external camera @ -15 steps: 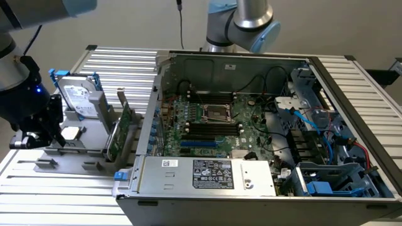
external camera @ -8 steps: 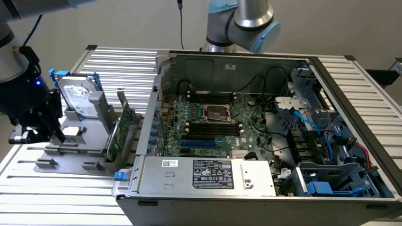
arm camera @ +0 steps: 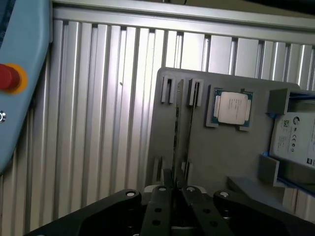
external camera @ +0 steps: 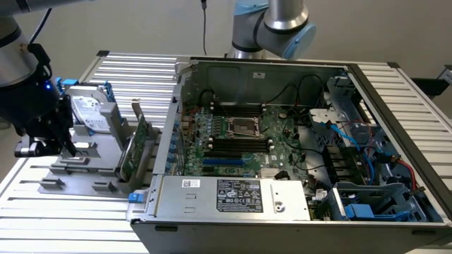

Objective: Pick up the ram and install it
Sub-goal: 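Pick up the ram and move it above insertion slot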

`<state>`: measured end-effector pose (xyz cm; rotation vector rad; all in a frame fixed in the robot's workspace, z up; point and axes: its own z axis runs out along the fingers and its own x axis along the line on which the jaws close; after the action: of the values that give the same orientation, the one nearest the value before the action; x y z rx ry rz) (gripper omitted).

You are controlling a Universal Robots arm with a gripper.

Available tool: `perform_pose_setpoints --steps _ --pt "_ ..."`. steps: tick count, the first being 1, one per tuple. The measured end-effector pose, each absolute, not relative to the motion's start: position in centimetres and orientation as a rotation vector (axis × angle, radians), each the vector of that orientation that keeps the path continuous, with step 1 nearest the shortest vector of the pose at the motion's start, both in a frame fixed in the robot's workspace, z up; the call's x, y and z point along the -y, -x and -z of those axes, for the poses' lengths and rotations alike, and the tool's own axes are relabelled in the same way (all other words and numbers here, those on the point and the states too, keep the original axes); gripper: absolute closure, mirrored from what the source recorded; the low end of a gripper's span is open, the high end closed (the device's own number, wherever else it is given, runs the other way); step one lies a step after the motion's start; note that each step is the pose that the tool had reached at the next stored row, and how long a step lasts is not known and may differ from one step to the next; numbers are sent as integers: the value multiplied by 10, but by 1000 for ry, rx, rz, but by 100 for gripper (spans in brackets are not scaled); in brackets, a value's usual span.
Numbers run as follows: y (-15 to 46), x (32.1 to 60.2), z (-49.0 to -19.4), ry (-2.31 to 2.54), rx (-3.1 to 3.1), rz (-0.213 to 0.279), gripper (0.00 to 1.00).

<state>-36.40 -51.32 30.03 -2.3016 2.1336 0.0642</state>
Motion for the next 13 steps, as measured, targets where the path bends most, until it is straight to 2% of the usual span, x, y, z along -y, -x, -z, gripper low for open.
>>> perform_pose_setpoints --steps 13 --pt "337 513 -341 2331 -2103 -98 86"
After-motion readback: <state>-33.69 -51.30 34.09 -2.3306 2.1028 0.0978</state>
